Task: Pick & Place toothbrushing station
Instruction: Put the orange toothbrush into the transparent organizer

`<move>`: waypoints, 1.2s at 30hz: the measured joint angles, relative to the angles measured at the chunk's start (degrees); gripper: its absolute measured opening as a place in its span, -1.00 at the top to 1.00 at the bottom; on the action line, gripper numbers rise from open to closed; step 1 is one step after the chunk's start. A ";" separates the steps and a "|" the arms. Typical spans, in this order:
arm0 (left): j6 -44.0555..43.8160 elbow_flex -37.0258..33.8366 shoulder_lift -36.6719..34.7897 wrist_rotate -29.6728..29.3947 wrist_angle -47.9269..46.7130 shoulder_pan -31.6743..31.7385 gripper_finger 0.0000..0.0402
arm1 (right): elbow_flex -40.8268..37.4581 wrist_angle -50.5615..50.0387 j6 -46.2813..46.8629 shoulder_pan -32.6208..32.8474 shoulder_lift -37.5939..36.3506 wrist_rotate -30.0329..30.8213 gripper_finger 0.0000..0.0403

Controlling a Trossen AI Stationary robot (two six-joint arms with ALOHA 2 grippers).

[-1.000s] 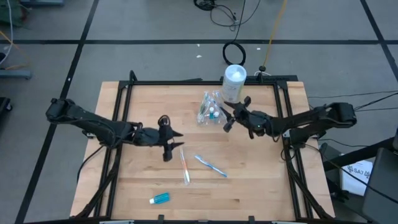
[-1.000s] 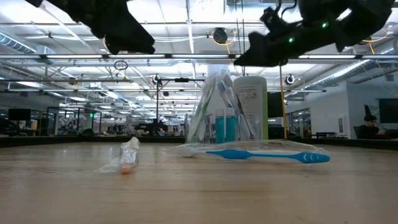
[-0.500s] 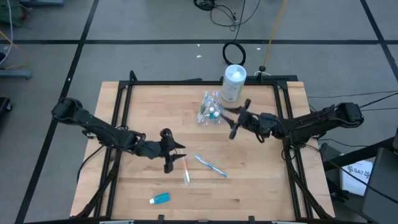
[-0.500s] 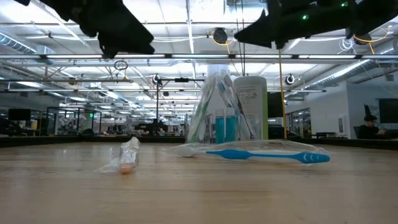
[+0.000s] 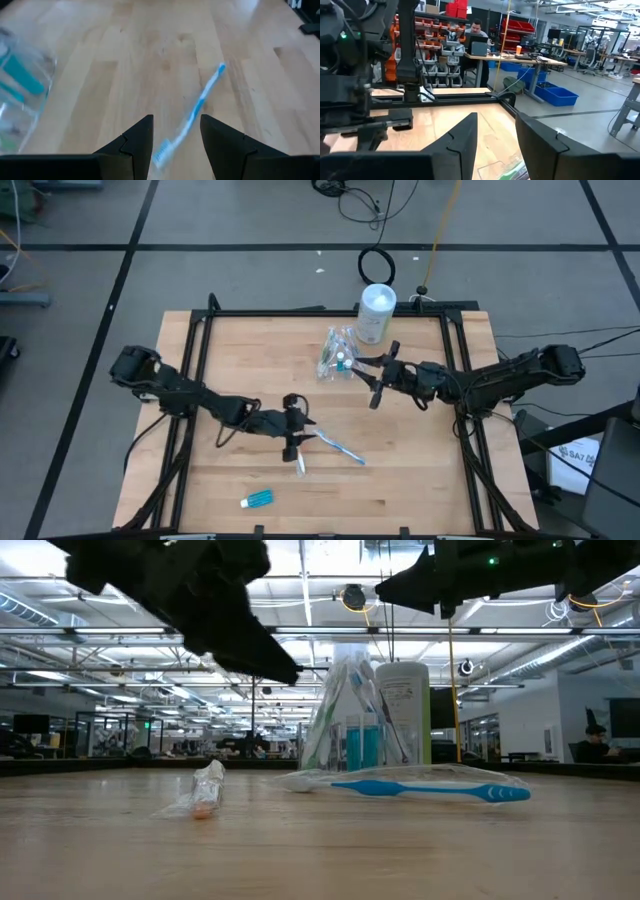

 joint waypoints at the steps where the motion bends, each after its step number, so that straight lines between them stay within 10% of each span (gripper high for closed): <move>1: 1.33 0.94 0.95 0.22 0.12 0.24 0.15 | 0.01 -0.01 0.04 0.00 0.00 0.00 0.38; 27: 7.99 5.09 5.42 8.30 -5.17 1.58 0.15 | 0.03 -2.21 1.72 -0.02 0.02 0.00 0.39; 36: -14.27 5.09 5.38 7.09 -20.43 1.52 0.15 | 0.03 -2.64 1.61 -0.02 0.03 0.00 0.40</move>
